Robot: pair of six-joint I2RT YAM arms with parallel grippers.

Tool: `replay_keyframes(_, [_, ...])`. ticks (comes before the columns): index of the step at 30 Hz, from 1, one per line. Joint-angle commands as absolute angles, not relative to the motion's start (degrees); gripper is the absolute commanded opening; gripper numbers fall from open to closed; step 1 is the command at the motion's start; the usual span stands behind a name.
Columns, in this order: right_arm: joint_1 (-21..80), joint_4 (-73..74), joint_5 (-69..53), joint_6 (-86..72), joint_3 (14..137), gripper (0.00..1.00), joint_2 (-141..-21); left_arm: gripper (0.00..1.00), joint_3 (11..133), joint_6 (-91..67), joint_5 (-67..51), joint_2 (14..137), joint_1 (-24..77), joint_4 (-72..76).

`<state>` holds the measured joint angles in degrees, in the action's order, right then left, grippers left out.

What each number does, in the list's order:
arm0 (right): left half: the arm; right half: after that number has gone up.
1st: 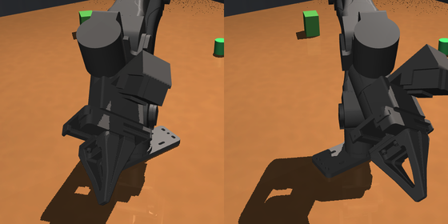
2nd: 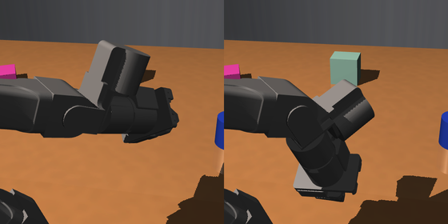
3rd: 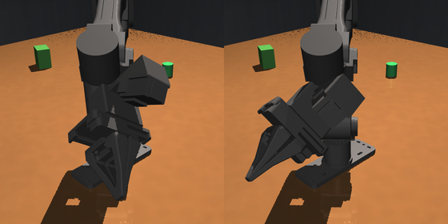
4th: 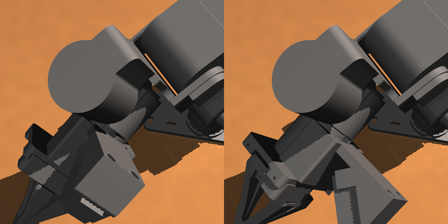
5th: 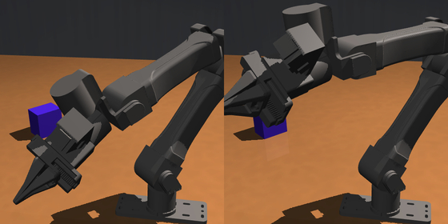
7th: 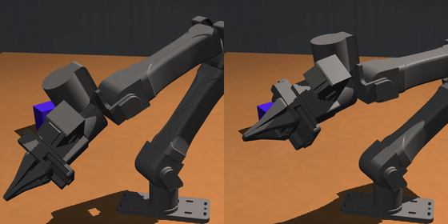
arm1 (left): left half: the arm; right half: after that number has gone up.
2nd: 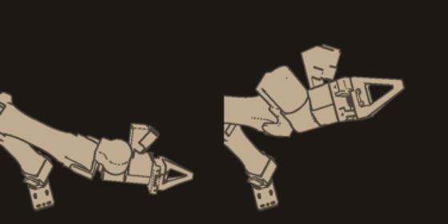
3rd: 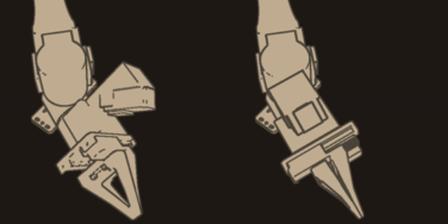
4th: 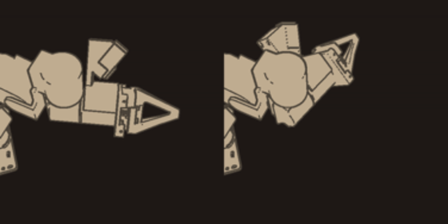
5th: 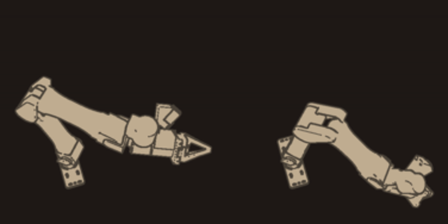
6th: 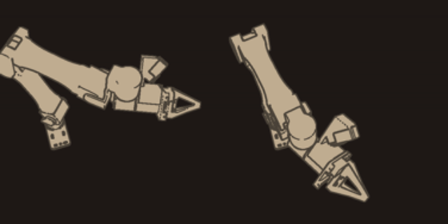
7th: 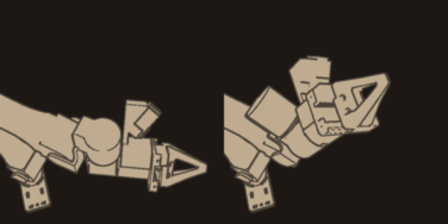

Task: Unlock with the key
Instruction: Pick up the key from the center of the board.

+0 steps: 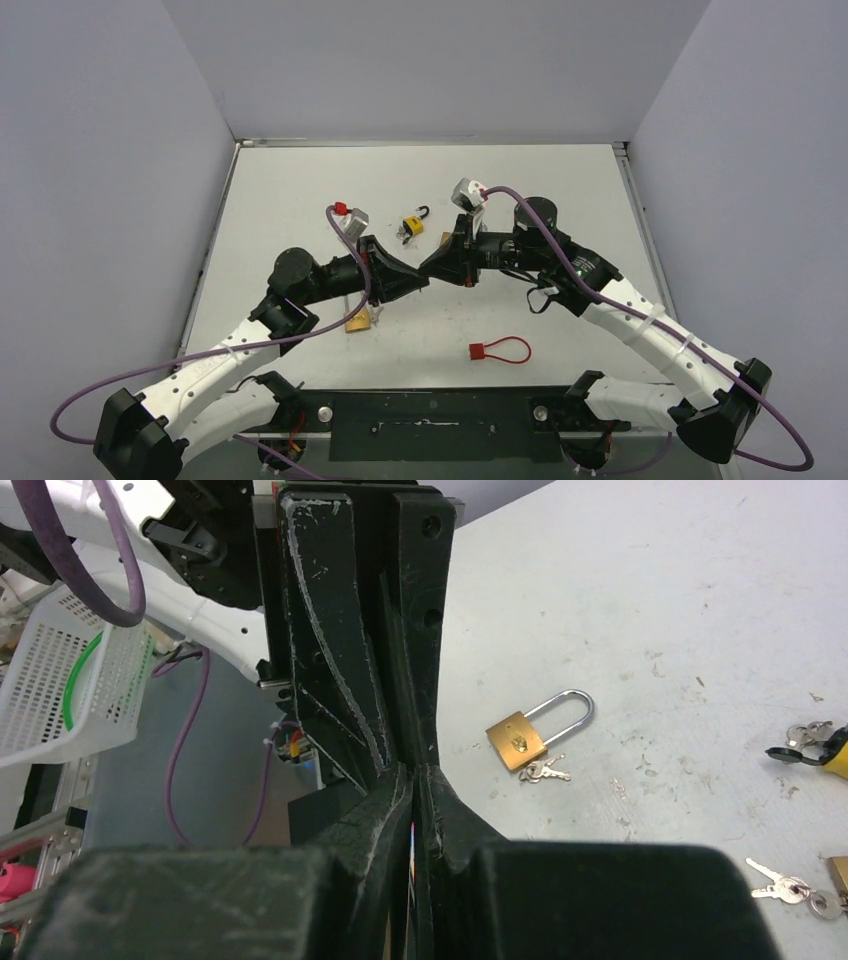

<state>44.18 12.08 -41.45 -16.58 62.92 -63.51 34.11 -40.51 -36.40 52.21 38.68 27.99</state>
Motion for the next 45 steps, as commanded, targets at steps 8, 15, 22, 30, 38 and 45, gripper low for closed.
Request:
replay_keyframes(8, [43.8, 10.6, -39.7, -16.6, 63.8, 0.33, -60.1, 0.00, 34.5, -43.2, -41.3, 51.1, 38.6, 36.9])
replay_keyframes(15, [44.2, -3.3, -33.7, -25.2, 55.1, 0.53, -55.4, 0.00, 33.4, -44.5, -39.0, 50.7, 38.6, 39.3])
replay_keyframes(22, [44.3, -9.8, -36.1, -29.9, 53.1, 0.44, -56.7, 0.00, 33.1, -44.8, -39.4, 51.0, 38.6, 40.0])
replay_keyframes(30, [44.5, -11.9, -37.6, -31.8, 52.8, 0.26, -58.0, 0.00, 33.0, -45.0, -39.2, 51.1, 38.6, 40.5])
replay_keyframes(38, [44.6, -12.0, -41.0, -32.0, 52.4, 0.35, -58.5, 0.00, 33.6, -44.3, -38.2, 50.7, 38.5, 39.4])
replay_keyframes(45, [44.7, -11.6, -41.6, -31.9, 52.3, 0.19, -58.9, 0.00, 33.8, -44.3, -38.1, 50.5, 38.5, 39.0])
